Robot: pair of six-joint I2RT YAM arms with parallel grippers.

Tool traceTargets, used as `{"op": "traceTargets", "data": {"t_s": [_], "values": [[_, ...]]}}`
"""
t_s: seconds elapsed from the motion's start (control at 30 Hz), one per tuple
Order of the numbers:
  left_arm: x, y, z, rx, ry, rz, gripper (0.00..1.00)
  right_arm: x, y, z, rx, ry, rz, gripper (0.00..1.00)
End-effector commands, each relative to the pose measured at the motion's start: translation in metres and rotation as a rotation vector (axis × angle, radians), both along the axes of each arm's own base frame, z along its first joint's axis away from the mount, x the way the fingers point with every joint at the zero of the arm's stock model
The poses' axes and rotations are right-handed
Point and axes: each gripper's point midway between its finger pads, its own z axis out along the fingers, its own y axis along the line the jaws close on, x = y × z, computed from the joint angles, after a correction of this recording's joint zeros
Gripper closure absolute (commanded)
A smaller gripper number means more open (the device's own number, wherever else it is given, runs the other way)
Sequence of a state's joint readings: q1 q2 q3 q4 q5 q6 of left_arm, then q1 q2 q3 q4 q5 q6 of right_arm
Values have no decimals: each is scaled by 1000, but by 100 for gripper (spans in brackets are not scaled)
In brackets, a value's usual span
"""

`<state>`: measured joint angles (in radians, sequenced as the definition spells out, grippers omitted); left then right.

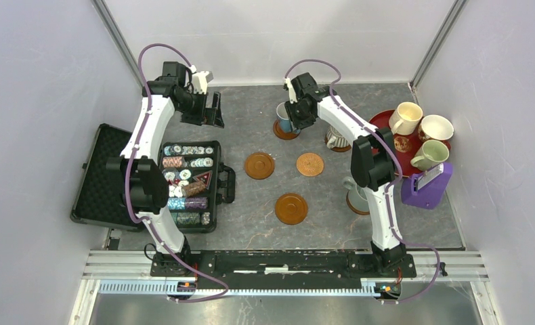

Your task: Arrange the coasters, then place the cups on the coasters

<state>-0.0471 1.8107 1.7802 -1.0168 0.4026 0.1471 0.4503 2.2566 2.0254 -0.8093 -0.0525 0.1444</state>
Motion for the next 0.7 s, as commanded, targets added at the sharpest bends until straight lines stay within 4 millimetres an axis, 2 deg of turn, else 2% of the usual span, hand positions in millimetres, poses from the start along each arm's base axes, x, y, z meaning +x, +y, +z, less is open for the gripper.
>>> {"op": "traceTargets", "data": {"t_s": [0.0,0.2,0.53,0.67], "values": [[1,-2,17,-22,-57,-12,0,18,11,25,62,-79,-1,60],[2,-2,17,-25,-56,-12,0,13,13,25,74,-65,9,57],[2,-2,17,-32,-52,-9,0,-8,13,24,109,-8,4,57],[1,-3,17,-37,-49,-8,0,-8,13,24,111,-8,-1,55]]}}
